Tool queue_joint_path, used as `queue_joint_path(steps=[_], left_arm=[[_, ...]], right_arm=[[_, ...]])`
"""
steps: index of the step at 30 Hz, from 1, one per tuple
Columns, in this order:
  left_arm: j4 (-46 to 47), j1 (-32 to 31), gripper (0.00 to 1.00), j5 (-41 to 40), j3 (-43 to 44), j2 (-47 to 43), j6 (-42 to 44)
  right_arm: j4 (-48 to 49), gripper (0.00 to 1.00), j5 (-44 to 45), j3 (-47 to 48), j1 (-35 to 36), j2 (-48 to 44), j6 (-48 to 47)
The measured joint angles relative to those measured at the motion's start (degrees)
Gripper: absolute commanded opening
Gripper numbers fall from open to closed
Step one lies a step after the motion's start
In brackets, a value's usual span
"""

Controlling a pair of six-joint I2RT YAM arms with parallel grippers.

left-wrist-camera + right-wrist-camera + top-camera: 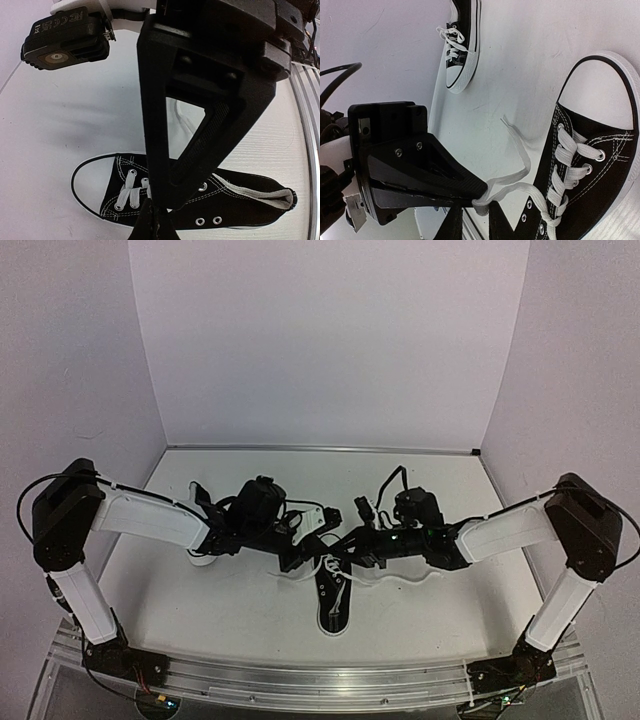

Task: Tie the shoes

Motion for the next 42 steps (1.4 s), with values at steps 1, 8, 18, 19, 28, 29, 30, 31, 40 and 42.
queue_joint_path(steps=[1,8,18,19,28,29,30,31,40,42], left_arm=[[0.0,0.0,0.00,0.0,0.0,0.0,0.0],[0.1,0.0,0.00,0.1,-0.3,0.0,0.0],[-0.3,0.0,0.03,-0.6,-1.1,-0.2,0.3],[-0.3,0.0,0.04,-0.7,-1.4,-0.2,0.3],[-0.7,0.0,0.36,-1.6,-1.9,-0.3,0.5],[-0.7,0.0,0.35,-1.5,-1.9,-0.3,0.5],[-0.7,0.0,0.35,-1.5,-1.9,-0.2,0.5],[-0.7,0.0,0.34,-1.4,-1.9,-0.2,0.5],[-0.4,0.0,0.25,-0.2,-0.2,2.7,0.3],[0.0,0.0,0.23,0.3,0.0,3.4,0.1]], right_arm=[[0.2,0.11,-0.1,0.0,0.0,0.1,0.1],[0.5,0.00,-0.1,-0.4,0.0,0.5,0.4],[-0.6,0.00,1.3,-1.8,0.0,0.2,0.2],[-1.0,0.00,1.4,-1.9,0.0,0.0,0.1],[-3.3,0.00,2.8,-2.2,0.0,-3.7,-1.0],[-3.6,0.00,2.9,-2.3,0.0,-4.0,-1.1],[-3.9,0.00,3.0,-2.3,0.0,-4.4,-1.2],[-4.2,0.00,3.1,-2.3,0.0,-4.8,-1.3],[-6.1,0.00,4.1,-2.3,0.0,-6.8,-1.9],[-6.5,0.00,4.3,-2.3,0.0,-6.9,-2.0]])
